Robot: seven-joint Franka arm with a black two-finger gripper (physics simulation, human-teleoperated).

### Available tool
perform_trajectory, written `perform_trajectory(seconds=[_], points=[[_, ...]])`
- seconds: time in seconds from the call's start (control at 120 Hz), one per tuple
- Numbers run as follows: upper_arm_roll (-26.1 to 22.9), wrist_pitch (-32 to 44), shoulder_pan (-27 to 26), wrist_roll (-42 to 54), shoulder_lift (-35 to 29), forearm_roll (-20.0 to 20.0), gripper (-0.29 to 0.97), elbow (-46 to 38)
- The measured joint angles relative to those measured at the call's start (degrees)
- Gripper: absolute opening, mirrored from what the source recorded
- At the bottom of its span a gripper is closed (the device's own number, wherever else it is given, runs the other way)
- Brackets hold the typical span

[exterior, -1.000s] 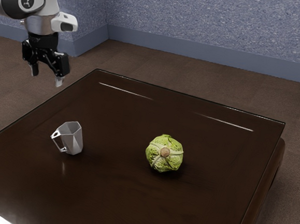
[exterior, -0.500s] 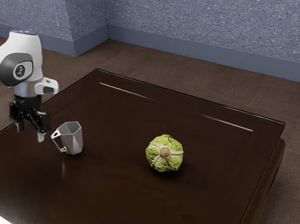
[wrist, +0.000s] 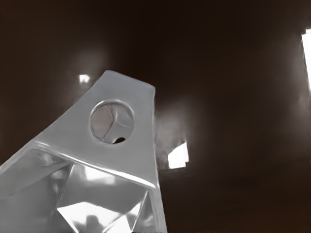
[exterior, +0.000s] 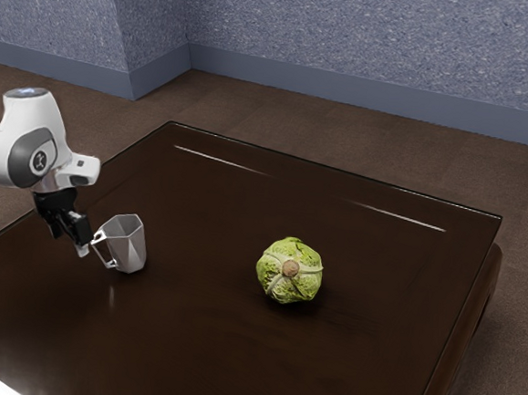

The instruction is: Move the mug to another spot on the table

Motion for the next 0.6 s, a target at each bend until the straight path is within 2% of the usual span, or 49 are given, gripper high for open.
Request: perform_trajectory(seconds=[0.2, 0.333, 0.6], points=[[-0.9, 5.8, -1.7, 6.7, 5.0, -5.6, 0.66, 0.3], [-1.0, 7.9, -1.1, 10.6, 5.8, -8.5, 0.66, 0.4], [-0.9, 10.4, -1.0, 16.4, 7.4, -10.4, 0.66, 0.6]])
